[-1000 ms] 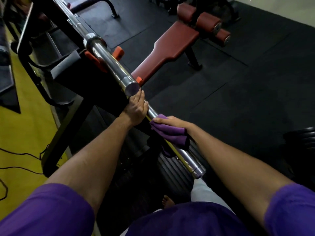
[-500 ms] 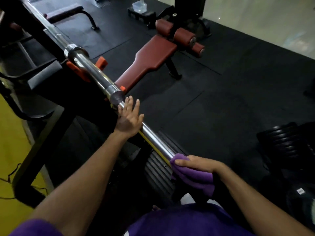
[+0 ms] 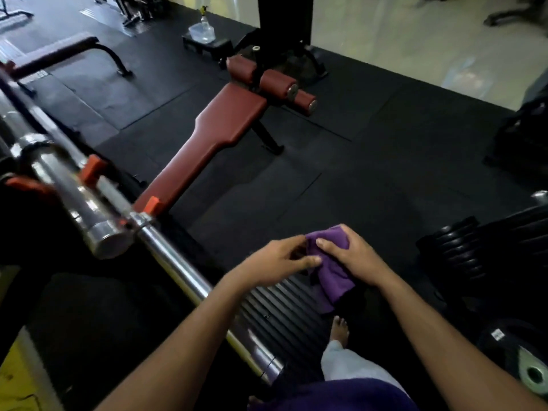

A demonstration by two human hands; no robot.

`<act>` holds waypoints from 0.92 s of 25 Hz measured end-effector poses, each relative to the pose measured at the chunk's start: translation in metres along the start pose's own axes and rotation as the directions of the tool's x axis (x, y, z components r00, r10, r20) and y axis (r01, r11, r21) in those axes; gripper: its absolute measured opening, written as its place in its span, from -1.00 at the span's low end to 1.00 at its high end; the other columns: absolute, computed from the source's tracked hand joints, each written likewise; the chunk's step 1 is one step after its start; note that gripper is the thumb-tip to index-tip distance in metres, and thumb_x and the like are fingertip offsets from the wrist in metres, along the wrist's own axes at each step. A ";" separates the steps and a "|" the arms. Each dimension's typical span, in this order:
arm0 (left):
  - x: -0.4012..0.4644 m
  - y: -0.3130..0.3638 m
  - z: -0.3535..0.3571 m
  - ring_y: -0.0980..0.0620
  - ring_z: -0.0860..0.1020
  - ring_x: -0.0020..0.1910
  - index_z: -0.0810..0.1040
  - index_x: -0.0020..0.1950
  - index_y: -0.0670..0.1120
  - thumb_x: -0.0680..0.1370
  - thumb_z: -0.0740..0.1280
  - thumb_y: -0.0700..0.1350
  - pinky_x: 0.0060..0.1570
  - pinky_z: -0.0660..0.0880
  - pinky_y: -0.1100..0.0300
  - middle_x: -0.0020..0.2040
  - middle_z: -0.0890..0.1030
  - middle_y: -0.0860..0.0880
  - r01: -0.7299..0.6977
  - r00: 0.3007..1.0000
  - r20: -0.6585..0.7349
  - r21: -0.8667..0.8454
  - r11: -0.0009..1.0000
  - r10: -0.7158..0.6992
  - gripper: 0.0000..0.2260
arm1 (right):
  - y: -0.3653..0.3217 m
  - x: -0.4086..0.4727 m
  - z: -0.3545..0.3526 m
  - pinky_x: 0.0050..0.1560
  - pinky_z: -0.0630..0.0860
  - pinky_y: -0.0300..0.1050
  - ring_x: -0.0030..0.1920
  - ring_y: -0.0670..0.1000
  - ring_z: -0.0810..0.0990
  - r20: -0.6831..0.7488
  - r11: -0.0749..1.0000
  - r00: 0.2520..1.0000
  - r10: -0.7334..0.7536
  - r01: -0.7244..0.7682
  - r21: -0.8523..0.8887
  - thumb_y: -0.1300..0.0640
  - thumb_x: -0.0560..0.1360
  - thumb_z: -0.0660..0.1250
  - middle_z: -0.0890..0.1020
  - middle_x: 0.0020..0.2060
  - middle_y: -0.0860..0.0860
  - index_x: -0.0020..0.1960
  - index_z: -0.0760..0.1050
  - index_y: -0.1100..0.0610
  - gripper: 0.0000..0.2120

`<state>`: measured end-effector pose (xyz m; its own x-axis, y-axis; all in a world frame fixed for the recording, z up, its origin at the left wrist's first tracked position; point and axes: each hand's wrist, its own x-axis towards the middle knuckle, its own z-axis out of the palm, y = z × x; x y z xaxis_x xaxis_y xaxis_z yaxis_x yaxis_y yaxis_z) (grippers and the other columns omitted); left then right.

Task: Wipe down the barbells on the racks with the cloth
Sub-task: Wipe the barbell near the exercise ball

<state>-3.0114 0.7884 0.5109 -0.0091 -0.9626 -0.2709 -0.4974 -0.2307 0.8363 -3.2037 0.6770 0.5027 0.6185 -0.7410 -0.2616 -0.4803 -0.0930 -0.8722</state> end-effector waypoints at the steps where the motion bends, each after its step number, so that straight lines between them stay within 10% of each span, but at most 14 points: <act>1: 0.021 0.010 0.007 0.17 0.63 0.11 0.53 0.34 0.09 0.52 0.39 0.26 0.19 0.57 0.06 0.13 0.67 0.11 -0.006 1.000 0.008 0.015 1.000 0.006 -0.55 | 0.008 0.012 -0.014 0.09 0.56 -0.03 0.01 -0.09 0.62 -0.037 0.999 0.999 0.025 -0.024 0.021 -0.24 0.45 0.46 0.65 -0.02 -0.11 0.08 0.53 -0.09 -0.68; 7: 0.152 0.067 0.030 0.13 0.53 0.10 0.57 0.15 0.03 0.63 0.33 0.05 0.18 0.50 0.01 0.09 0.53 0.10 -0.055 0.993 -0.103 0.096 0.994 0.065 -0.85 | 0.048 0.055 -0.116 0.17 0.56 0.04 0.05 -0.12 0.60 -0.037 0.998 0.997 0.067 -0.067 0.016 -0.31 0.43 0.42 0.60 0.05 -0.11 0.10 0.49 -0.17 -0.66; 13: 0.253 0.119 0.041 0.07 0.55 -0.20 0.32 -0.02 0.08 0.71 0.17 0.04 -0.06 0.49 -0.12 -0.18 0.58 0.05 -0.064 0.998 -0.016 0.058 0.996 0.065 -0.87 | 0.096 0.102 -0.224 0.46 0.32 0.10 0.50 0.00 0.25 -0.053 0.892 0.998 -0.020 -0.006 -0.452 -0.43 0.33 0.28 0.34 0.46 -0.12 0.25 0.44 -0.08 -0.37; 19: 0.340 0.119 0.002 0.14 0.59 -0.13 0.42 0.05 0.09 0.70 0.20 0.04 -0.09 0.51 0.11 -0.10 0.63 0.07 -0.046 0.989 -0.141 -0.027 0.999 0.041 -0.92 | 0.081 0.186 -0.262 0.17 0.45 -0.20 0.15 -0.15 0.49 -0.182 0.959 0.980 -0.076 0.022 -0.284 -0.07 0.43 0.47 0.49 0.07 -0.22 0.13 0.38 -0.13 -0.64; 23: 0.422 0.091 -0.023 0.11 0.60 -0.17 0.53 -0.04 0.09 0.66 0.31 0.00 -0.09 0.52 0.12 -0.15 0.65 0.06 0.069 0.963 -0.231 -0.298 0.952 -0.142 -0.92 | 0.053 0.261 -0.261 0.08 0.48 -0.31 0.13 -0.21 0.51 -0.146 0.979 0.984 -0.098 0.069 -0.193 -0.20 0.38 0.50 0.50 0.07 -0.24 0.15 0.36 -0.19 -0.55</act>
<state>-3.0400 0.3576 0.4834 0.2620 -0.9266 -0.2698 -0.2153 -0.3286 0.9196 -3.2302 0.3054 0.4958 0.5654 -0.8172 -0.1115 -0.5476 -0.2708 -0.7917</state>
